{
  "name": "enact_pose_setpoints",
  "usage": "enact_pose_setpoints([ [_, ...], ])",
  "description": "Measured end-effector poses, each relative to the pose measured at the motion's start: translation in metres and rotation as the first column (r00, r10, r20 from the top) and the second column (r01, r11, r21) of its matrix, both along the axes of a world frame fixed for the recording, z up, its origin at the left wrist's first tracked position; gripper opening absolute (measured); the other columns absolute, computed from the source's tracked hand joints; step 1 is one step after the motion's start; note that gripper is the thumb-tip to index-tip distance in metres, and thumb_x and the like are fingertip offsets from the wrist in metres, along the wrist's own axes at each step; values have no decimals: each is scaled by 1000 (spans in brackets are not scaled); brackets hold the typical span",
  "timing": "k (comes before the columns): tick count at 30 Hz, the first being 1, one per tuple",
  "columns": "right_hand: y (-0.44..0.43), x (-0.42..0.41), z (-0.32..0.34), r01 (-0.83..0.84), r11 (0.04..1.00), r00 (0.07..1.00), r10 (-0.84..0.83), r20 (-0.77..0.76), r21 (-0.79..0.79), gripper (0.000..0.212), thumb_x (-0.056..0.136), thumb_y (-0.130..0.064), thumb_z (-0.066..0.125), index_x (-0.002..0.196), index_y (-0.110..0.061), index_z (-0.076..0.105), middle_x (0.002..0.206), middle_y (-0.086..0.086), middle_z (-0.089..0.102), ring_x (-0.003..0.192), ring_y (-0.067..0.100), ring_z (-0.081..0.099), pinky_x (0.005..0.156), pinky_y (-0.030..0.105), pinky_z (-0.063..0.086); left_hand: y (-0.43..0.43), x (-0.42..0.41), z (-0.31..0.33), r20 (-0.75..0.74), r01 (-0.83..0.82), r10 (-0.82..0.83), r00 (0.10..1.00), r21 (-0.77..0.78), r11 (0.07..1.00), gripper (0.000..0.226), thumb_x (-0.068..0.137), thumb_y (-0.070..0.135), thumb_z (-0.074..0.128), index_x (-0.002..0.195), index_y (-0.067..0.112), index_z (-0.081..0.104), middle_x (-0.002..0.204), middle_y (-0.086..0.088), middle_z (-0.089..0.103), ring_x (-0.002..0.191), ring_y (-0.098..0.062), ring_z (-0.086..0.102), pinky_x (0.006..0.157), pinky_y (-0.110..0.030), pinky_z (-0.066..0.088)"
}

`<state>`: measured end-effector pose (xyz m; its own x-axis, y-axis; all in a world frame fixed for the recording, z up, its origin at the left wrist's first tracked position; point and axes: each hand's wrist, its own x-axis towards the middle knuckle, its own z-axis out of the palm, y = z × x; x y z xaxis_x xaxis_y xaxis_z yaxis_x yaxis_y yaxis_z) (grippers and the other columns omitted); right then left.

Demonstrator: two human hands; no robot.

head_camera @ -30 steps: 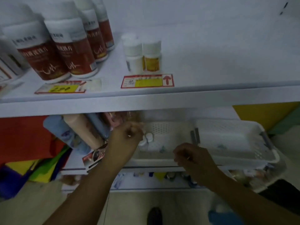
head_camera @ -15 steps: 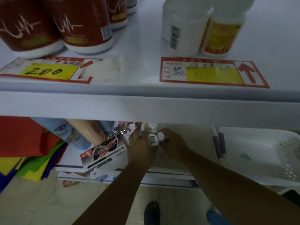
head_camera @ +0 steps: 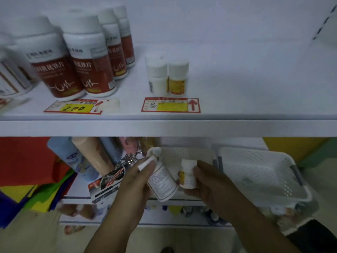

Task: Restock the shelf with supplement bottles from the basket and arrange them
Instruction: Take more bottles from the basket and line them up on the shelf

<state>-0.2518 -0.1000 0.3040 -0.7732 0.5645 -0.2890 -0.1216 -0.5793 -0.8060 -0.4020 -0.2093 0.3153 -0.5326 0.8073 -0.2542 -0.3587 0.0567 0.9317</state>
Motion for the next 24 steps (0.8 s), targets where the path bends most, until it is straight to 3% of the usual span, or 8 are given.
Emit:
enact_pose_setpoints([
  [5,-24,22,66,27,999,973,-35,-228,-42,31,74,-28,49,93,-19,72,78,10,72,61,20,65,51,28,52,-15,40,73,75,-40,27,997,183,982,39,56,54,66,85,31,76,87,0,77,79,-16,73,62,-31,59],
  [8,-35,27,93,44,999,980,-41,-192,13,31,68,-35,53,82,-15,74,67,9,67,54,17,59,48,28,46,-20,53,101,25,-31,26,999,241,970,39,57,52,62,83,27,76,83,-3,77,74,-18,73,58,-31,59],
  [10,-36,31,113,32,988,991,-11,-134,151,28,62,-33,62,80,-17,75,68,6,69,55,16,62,49,26,47,-21,56,116,21,-35,31,999,266,963,47,53,50,63,89,22,75,85,-5,77,76,-20,73,61,-35,59],
  [13,-25,34,148,59,839,998,-49,-33,541,36,53,-49,67,84,-32,75,82,-9,76,72,3,69,54,12,50,-15,43,138,8,-51,51,999,322,946,41,65,42,61,97,18,70,83,-3,77,76,-19,73,67,-35,58],
  [15,-7,28,170,143,709,987,-151,-49,690,39,55,-55,61,87,-34,69,90,-14,75,82,-1,68,60,9,52,-10,27,152,31,-68,61,998,352,934,33,76,33,53,99,14,66,67,-3,74,61,-17,71,53,-28,58],
  [18,30,3,192,223,605,957,-285,-53,765,18,82,-39,59,98,-32,63,105,-5,70,93,14,67,80,27,58,-1,8,172,38,-74,64,997,421,904,41,63,34,52,96,13,64,64,-2,74,56,-14,70,46,-26,56],
  [20,54,-17,198,218,560,945,-327,-28,799,22,89,-25,56,110,-26,62,112,1,66,102,21,63,93,39,52,3,-2,178,9,-54,56,998,456,888,39,61,36,54,94,18,65,68,0,76,60,-14,72,49,-27,57],
  [24,88,-51,202,30,484,966,-238,99,875,19,90,-17,57,107,-22,62,101,0,68,96,17,62,92,32,47,14,-18,183,-49,-23,53,997,478,878,42,55,42,63,93,26,73,85,1,78,77,-15,74,56,-29,58],
])
